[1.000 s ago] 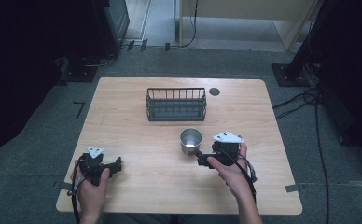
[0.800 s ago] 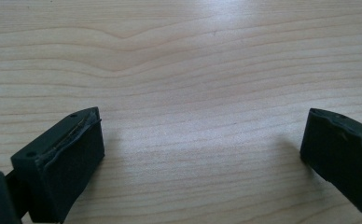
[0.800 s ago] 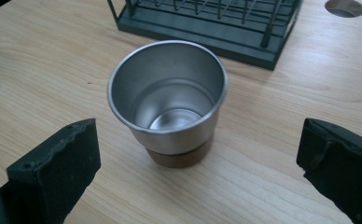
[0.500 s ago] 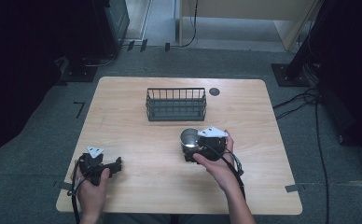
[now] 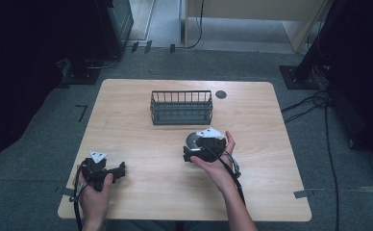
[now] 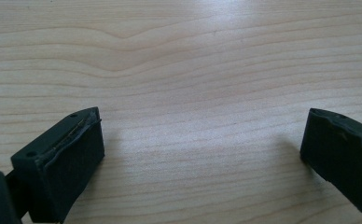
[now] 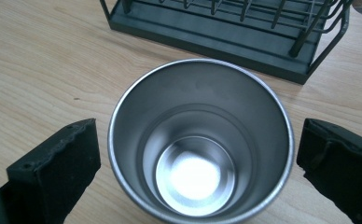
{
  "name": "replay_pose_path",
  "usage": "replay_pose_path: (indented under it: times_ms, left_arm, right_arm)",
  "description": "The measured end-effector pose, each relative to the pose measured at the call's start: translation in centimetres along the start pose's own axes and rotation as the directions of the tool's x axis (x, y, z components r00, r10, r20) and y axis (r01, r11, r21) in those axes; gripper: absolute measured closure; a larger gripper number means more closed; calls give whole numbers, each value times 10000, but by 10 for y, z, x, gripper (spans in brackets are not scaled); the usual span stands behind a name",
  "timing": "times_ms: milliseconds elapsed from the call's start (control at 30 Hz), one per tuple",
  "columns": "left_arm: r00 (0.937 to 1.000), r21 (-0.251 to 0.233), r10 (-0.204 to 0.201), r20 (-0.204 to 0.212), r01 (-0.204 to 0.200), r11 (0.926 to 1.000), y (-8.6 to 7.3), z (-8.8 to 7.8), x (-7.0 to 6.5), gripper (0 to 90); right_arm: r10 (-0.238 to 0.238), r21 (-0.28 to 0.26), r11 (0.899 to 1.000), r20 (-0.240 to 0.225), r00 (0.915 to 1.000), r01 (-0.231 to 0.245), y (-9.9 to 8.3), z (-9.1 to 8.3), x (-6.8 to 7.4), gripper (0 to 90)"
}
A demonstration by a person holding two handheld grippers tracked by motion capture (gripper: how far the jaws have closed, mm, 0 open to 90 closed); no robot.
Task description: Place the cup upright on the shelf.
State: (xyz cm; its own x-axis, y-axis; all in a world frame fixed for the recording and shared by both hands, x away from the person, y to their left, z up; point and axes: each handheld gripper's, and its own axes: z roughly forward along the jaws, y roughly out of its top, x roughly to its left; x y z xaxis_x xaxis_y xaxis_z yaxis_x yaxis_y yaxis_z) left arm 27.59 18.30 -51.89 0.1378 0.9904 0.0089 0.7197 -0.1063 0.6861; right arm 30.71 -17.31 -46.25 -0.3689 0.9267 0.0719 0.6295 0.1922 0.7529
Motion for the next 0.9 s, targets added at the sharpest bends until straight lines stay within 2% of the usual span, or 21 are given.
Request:
replay_pose_path:
  times_ms: [533, 700, 767, 900]
  left_arm:
    - [10000, 1, -2, 2, 2, 10000, 0, 0, 0, 0]
    - [10000, 2, 4, -3, -4, 10000, 0, 0, 0, 0]
    - [10000, 2, 1, 2, -1, 10000, 0, 0, 0, 0]
    - [10000, -1, 0, 1, 0, 10000, 0, 0, 0, 0]
  right_arm:
    - [-170, 519, 9985, 424, 9990, 148, -2, 22, 4, 0]
    - [-333, 602, 9977, 621, 9975, 295, -2, 22, 3, 84]
    - [-433, 525, 9978, 556, 9975, 404, -3, 20, 3, 134]
    - [-586, 464, 9974, 708, 9958, 554, -2, 19, 3, 148]
